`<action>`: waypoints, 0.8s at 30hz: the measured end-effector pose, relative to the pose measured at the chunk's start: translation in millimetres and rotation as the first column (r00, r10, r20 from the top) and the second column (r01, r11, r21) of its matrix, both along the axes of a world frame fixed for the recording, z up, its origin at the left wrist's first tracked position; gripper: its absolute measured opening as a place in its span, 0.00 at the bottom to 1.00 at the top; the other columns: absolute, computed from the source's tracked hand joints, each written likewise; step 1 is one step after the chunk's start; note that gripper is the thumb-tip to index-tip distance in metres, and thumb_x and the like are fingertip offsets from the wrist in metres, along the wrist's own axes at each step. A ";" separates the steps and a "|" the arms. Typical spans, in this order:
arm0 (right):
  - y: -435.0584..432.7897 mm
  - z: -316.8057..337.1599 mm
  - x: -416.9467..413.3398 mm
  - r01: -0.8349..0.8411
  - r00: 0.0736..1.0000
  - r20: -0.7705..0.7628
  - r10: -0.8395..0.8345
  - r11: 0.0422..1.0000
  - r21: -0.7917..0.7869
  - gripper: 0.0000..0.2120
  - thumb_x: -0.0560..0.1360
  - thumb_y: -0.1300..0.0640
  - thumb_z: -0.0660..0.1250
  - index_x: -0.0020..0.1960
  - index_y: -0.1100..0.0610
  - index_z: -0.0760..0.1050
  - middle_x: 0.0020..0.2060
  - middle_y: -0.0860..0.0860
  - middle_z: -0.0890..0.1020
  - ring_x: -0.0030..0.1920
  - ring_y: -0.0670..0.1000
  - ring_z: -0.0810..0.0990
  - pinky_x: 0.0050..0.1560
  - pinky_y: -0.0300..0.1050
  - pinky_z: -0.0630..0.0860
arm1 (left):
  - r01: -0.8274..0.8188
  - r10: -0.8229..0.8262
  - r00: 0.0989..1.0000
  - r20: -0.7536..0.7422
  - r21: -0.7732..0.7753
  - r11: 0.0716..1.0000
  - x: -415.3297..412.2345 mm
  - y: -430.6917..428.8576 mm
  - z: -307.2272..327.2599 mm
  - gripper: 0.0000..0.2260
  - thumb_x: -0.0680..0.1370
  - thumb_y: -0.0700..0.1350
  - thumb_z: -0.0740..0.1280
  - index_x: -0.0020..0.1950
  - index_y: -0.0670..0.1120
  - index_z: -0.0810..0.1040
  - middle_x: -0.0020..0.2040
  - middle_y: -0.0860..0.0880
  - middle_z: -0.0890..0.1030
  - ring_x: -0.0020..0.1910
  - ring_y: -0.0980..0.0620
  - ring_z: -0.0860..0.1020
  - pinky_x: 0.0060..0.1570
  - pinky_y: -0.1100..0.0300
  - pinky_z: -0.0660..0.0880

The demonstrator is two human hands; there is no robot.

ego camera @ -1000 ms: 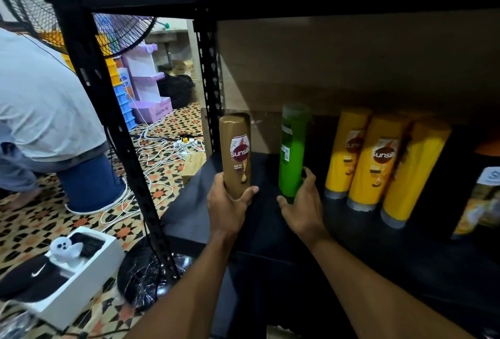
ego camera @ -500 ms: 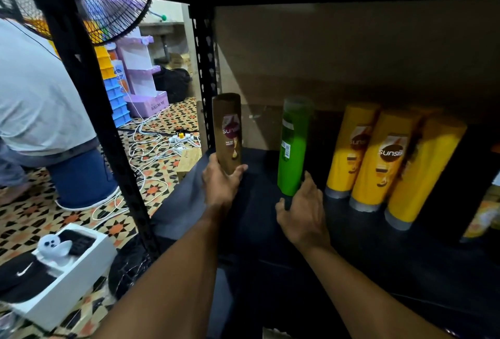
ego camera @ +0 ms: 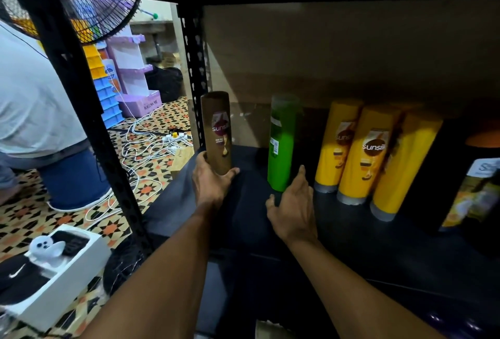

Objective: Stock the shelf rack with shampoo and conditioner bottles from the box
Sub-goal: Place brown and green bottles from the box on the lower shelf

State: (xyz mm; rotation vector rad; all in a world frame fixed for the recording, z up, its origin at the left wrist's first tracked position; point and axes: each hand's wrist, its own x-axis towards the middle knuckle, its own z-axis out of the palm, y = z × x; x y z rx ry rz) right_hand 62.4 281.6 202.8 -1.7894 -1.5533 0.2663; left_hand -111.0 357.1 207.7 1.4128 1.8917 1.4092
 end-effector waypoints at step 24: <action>-313.1 -91.0 158.0 -0.086 0.962 -0.269 0.053 0.990 -0.112 0.35 0.70 0.62 0.66 0.73 0.42 0.61 0.69 0.44 0.72 0.70 0.43 0.69 0.70 0.34 0.62 | 0.382 -0.350 0.906 -0.239 0.102 0.919 115.0 -330.2 -105.7 0.22 0.71 0.56 0.71 0.64 0.53 0.77 0.63 0.55 0.77 0.63 0.53 0.74 0.65 0.61 0.68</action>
